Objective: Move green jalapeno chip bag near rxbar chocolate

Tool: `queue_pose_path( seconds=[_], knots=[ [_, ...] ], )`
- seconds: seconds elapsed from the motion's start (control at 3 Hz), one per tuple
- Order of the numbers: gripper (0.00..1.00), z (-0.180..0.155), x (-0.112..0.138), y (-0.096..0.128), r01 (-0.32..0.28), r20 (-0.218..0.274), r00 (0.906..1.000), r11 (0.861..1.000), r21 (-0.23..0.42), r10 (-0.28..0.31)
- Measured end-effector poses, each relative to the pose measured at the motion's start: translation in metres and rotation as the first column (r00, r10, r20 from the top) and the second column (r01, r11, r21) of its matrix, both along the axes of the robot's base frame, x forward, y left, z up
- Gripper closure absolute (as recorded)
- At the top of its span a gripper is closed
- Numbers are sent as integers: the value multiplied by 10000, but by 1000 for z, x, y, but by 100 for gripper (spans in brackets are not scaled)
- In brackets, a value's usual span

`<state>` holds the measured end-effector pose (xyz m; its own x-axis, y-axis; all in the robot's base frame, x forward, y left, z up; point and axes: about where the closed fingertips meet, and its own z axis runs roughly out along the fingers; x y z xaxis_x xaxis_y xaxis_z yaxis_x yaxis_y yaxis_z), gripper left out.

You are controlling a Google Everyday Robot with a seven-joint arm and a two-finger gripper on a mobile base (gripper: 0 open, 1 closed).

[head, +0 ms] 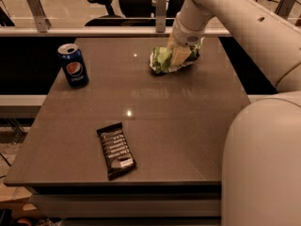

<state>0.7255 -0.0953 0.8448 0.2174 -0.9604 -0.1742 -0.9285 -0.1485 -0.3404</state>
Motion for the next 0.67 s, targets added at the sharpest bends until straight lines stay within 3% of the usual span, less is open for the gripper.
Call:
queue_pose_path(
  seconds=[0.33,0.67],
  knots=[
    [88,-2,0,1,31,124,9999,9999,154,-33],
    [100,9,-2,2,24,524,9986,9990,444,-47]
  ],
)
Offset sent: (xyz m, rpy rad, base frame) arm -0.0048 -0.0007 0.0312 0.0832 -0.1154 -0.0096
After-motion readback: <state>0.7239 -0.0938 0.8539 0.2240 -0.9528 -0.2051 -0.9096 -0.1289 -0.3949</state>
